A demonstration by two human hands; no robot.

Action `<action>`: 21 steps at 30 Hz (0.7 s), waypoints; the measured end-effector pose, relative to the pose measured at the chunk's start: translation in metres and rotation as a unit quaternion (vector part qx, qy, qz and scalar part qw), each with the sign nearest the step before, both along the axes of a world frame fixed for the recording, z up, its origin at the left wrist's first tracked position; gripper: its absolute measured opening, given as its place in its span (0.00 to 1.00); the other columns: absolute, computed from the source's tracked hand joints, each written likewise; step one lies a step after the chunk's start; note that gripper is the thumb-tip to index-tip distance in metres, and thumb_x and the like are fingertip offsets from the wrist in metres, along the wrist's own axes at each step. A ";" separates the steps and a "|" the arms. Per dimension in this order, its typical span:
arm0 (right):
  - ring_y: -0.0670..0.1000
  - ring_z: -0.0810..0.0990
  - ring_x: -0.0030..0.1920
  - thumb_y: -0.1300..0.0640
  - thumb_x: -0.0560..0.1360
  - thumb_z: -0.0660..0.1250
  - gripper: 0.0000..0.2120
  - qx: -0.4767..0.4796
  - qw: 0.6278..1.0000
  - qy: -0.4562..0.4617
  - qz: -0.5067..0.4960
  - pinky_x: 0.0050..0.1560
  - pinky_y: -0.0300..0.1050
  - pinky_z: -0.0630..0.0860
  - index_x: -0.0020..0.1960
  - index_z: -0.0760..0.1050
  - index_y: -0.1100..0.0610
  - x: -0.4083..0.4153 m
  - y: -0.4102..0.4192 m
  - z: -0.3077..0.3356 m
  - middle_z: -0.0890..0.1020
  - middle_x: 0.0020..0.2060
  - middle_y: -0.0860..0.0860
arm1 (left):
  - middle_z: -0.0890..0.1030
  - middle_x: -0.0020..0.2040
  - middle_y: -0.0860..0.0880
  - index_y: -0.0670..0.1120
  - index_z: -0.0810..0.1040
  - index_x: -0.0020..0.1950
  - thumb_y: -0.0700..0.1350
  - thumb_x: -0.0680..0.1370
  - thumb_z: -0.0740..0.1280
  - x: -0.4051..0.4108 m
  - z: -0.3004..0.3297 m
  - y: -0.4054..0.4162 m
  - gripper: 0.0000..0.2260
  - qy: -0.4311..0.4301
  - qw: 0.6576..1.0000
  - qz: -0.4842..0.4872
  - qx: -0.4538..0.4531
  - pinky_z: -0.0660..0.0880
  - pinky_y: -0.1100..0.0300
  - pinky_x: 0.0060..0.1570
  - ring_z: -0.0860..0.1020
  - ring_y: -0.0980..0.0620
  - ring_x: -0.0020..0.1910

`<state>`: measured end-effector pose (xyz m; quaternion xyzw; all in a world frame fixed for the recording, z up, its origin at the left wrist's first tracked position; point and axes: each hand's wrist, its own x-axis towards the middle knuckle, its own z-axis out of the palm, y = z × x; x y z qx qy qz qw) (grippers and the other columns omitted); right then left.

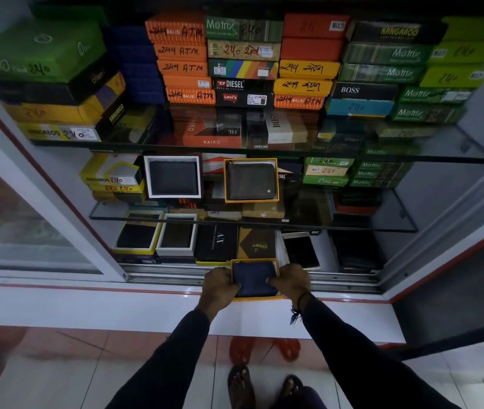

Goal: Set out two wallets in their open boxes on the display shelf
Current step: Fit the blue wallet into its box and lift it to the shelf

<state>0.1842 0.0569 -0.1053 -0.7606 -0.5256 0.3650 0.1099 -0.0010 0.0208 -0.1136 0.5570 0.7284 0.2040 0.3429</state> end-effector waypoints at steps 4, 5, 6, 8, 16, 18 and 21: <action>0.53 0.81 0.39 0.52 0.62 0.80 0.11 0.061 0.994 0.055 -0.065 0.42 0.45 0.76 0.36 0.83 0.58 0.016 -0.009 0.013 0.86 0.38 0.55 | 0.87 0.38 0.49 0.44 0.85 0.41 0.44 0.72 0.76 0.006 0.011 -0.007 0.04 -0.038 0.996 0.044 0.065 0.73 0.65 0.34 0.84 0.50 0.38; 0.55 0.83 0.41 0.54 0.61 0.81 0.12 0.083 0.990 0.078 -0.086 0.45 0.47 0.78 0.37 0.84 0.60 0.019 -0.013 0.020 0.86 0.39 0.56 | 0.86 0.36 0.51 0.44 0.85 0.41 0.45 0.72 0.76 0.009 0.015 -0.009 0.05 -0.046 0.994 0.052 0.089 0.73 0.66 0.32 0.83 0.52 0.37; 0.56 0.84 0.42 0.55 0.59 0.82 0.12 0.105 0.985 0.098 -0.100 0.47 0.48 0.80 0.38 0.84 0.60 0.025 -0.018 0.028 0.87 0.39 0.57 | 0.85 0.36 0.52 0.45 0.85 0.40 0.46 0.73 0.77 0.015 0.022 -0.011 0.06 -0.051 0.991 0.057 0.114 0.72 0.68 0.32 0.82 0.54 0.36; 0.53 0.85 0.40 0.55 0.59 0.83 0.12 0.153 0.974 0.126 -0.109 0.47 0.47 0.82 0.38 0.85 0.57 0.034 -0.028 0.046 0.87 0.37 0.53 | 0.84 0.36 0.54 0.48 0.83 0.41 0.48 0.73 0.77 0.026 0.038 -0.013 0.06 -0.040 0.984 0.053 0.165 0.70 0.74 0.32 0.80 0.58 0.35; 0.29 0.79 0.34 0.48 0.60 0.81 0.13 0.382 0.904 0.110 -0.159 0.32 0.20 0.70 0.40 0.80 0.47 0.088 -0.029 0.134 0.82 0.30 0.40 | 0.78 0.42 0.57 0.49 0.83 0.47 0.51 0.73 0.74 0.073 0.132 0.010 0.07 -0.037 0.918 -0.006 0.396 0.70 0.76 0.38 0.76 0.60 0.38; 0.33 0.82 0.34 0.50 0.61 0.81 0.13 0.418 0.885 0.124 -0.167 0.34 0.24 0.74 0.41 0.81 0.50 0.095 -0.010 0.151 0.83 0.32 0.44 | 0.77 0.41 0.55 0.48 0.82 0.45 0.50 0.74 0.74 0.087 0.155 0.033 0.07 -0.022 0.914 -0.004 0.405 0.68 0.73 0.37 0.74 0.58 0.37; 0.48 0.86 0.38 0.54 0.62 0.82 0.16 0.391 0.893 0.130 -0.182 0.40 0.42 0.82 0.46 0.82 0.58 0.102 0.028 0.166 0.87 0.37 0.53 | 0.83 0.43 0.50 0.44 0.84 0.48 0.48 0.76 0.73 0.105 0.177 0.072 0.08 0.011 0.934 -0.020 0.357 0.79 0.57 0.43 0.79 0.51 0.41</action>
